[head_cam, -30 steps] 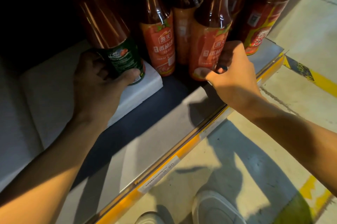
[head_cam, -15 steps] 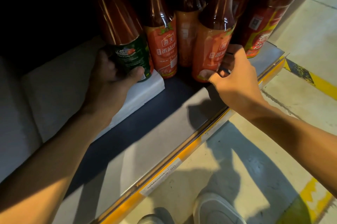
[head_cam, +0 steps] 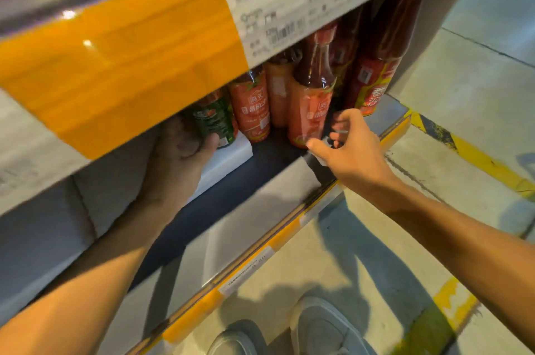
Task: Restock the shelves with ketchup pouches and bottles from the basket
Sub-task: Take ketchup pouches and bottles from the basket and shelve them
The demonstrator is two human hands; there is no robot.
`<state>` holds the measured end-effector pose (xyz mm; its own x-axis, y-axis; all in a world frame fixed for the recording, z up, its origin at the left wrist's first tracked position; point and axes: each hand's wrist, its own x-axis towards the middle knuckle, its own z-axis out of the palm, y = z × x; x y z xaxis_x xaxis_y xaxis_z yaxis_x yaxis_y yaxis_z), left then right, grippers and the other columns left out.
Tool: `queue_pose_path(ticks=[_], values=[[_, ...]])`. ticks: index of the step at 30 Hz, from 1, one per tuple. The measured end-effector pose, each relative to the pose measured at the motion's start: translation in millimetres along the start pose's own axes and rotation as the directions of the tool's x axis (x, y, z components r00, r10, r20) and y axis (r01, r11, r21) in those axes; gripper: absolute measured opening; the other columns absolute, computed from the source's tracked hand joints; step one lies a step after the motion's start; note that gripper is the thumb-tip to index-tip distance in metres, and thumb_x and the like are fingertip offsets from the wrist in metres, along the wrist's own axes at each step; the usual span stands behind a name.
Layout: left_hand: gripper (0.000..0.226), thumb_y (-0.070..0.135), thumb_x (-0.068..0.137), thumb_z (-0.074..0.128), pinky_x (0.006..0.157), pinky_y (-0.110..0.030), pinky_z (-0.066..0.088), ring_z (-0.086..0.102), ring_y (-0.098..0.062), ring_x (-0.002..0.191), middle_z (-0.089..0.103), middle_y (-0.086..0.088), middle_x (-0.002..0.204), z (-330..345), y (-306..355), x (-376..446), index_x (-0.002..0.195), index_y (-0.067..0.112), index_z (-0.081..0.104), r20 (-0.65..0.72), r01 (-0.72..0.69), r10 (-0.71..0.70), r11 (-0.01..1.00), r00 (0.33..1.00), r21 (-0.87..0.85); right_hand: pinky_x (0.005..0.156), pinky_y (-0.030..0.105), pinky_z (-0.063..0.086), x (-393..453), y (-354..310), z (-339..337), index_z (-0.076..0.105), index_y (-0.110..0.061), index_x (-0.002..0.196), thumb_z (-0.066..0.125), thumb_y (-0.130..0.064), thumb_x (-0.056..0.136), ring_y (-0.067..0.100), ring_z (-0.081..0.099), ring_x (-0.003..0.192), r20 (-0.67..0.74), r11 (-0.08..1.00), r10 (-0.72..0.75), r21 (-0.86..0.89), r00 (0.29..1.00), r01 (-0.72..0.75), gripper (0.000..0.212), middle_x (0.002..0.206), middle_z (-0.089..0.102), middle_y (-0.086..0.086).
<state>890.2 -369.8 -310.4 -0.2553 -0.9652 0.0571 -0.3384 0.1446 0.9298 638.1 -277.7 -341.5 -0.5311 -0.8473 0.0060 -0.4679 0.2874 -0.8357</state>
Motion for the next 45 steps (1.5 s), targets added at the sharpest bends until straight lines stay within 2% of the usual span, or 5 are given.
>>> queue_pose_path(ticks=[9, 25, 32, 42, 45], values=[[0.047, 0.057, 0.100, 0.042, 0.091, -0.036, 0.048, 0.062, -0.025, 0.108, 0.068, -0.002, 0.121, -26.0, 98.3, -118.6, 0.125, 0.023, 0.063, 0.131, 0.195, -0.314, 0.813, 0.940, 0.548, 0.078, 0.033, 0.046, -99.0, -75.6, -63.1, 0.054, -0.028, 0.109, 0.070, -0.052, 0.086, 0.022, 0.065, 0.100, 0.247, 0.961, 0.012, -0.272, 0.969, 0.057, 0.036, 0.102, 0.066, -0.005], [0.022, 0.054, 0.096, 0.051, 0.068, -0.019, 0.044, 0.059, 0.003, 0.081, 0.065, 0.016, 0.088, -224.5, 313.0, -367.0, 0.092, 0.035, 0.061, -0.212, 0.180, -0.086, 0.861, 0.973, 0.476, 0.079, 0.031, 0.051, -309.3, -330.6, -186.3, 0.057, -0.028, 0.105, 0.064, -0.060, 0.089, 0.007, 0.059, 0.090, 0.462, 0.872, -0.371, -0.125, 0.805, 0.473, 0.037, 0.090, 0.055, -0.020], [0.025, 0.053, 0.094, 0.055, 0.069, -0.020, 0.045, 0.059, 0.002, 0.086, 0.063, 0.015, 0.099, -323.2, 358.2, -474.5, 0.103, 0.031, 0.064, -0.506, 0.316, -0.071, 0.852, 0.860, 0.418, 0.082, 0.036, 0.052, -399.7, -426.2, -169.7, 0.057, -0.028, 0.102, 0.065, -0.057, 0.089, 0.011, 0.060, 0.093, 0.563, 0.771, -0.555, 0.074, 0.612, 0.632, 0.032, 0.098, 0.059, -0.015], [0.030, 0.049, 0.096, 0.056, 0.086, -0.037, 0.050, 0.059, -0.012, 0.098, 0.063, 0.008, 0.104, -412.4, 315.6, -664.6, 0.110, 0.024, 0.063, -0.781, 0.613, -0.251, 0.764, 0.572, 0.203, 0.071, 0.016, 0.045, -537.0, -507.3, -70.4, 0.059, -0.029, 0.102, 0.065, -0.055, 0.090, 0.003, 0.057, 0.087, 0.728, 0.549, -0.654, 0.268, 0.207, 0.792, 0.029, 0.096, 0.062, -0.017], [0.026, 0.052, 0.095, 0.056, 0.086, -0.038, 0.050, 0.060, -0.013, 0.096, 0.061, 0.012, 0.100, -419.1, 284.8, -725.8, 0.106, 0.029, 0.062, -0.837, 0.704, -0.326, 0.704, 0.440, 0.096, 0.077, 0.030, 0.053, -586.1, -513.6, -31.5, 0.060, -0.030, 0.101, 0.065, -0.055, 0.088, 0.006, 0.062, 0.090, 0.783, 0.523, -0.615, 0.321, 0.089, 0.790, 0.029, 0.096, 0.065, -0.016]])
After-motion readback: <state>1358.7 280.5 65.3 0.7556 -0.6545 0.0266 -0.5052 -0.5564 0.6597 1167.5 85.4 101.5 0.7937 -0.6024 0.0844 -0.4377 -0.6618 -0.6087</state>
